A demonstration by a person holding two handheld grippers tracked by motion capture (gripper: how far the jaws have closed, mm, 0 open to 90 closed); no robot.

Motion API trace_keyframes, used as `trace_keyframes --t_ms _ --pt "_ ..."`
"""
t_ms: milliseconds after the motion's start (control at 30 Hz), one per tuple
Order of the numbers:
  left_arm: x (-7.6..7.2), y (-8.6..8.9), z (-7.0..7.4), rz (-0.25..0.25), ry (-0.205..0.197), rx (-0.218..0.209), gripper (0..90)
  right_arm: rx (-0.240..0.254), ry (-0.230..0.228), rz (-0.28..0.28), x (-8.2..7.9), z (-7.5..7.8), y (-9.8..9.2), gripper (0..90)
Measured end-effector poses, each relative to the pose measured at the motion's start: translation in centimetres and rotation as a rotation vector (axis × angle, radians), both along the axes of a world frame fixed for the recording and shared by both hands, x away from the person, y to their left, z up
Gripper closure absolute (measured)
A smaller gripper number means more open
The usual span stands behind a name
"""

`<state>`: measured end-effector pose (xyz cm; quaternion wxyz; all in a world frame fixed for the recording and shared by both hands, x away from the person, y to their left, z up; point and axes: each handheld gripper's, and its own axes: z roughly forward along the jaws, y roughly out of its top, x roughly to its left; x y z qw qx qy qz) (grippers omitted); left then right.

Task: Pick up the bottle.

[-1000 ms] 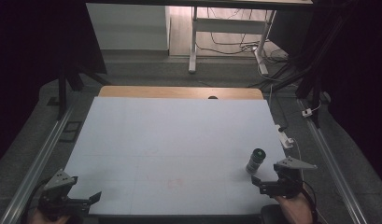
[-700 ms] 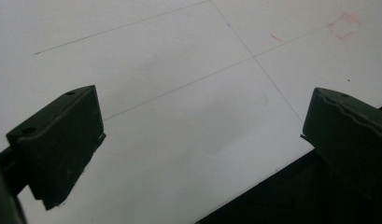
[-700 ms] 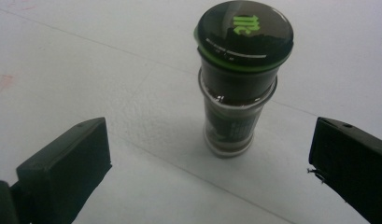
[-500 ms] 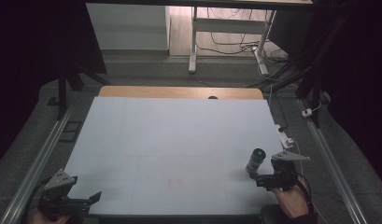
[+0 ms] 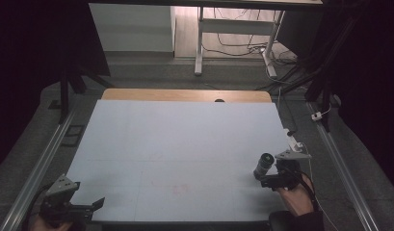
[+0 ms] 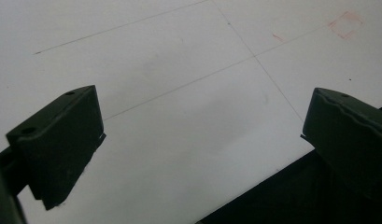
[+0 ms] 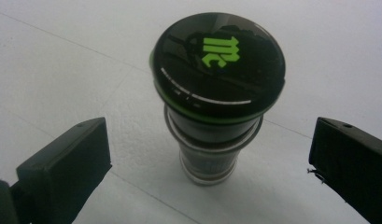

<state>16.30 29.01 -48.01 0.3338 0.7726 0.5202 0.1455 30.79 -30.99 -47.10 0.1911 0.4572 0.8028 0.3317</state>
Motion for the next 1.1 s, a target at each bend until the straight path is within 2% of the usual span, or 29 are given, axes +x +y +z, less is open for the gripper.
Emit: trace_keyframes --t_ms 233,333,733,800,933,1100 --pt "0.0 0.0 0.0 0.0 0.0 0.0 0.0 -0.011 0.017 -0.002 0.8 -0.6 0.1 0.0" --pt "0.0 0.0 0.0 -0.001 0.0 0.001 0.0 -0.034 0.017 -0.007 1.0 -0.9 0.1 0.0" --pt "0.0 0.0 0.0 -0.002 0.001 0.0 0.0 -0.05 0.041 0.007 1.5 -1.8 0.5 0.2" --pt "0.0 0.0 0.0 -0.002 0.002 0.0 0.0 -0.051 0.039 0.012 1.5 -1.7 0.5 3.0" --pt "0.0 0.0 0.0 -0.003 0.004 0.0 0.0 -0.043 0.038 0.02 1.4 -1.6 0.4 14.6" --pt "0.0 -0.1 0.0 -0.003 0.006 0.001 0.0 -0.067 0.025 0.034 1.3 -1.4 0.5 26.2"
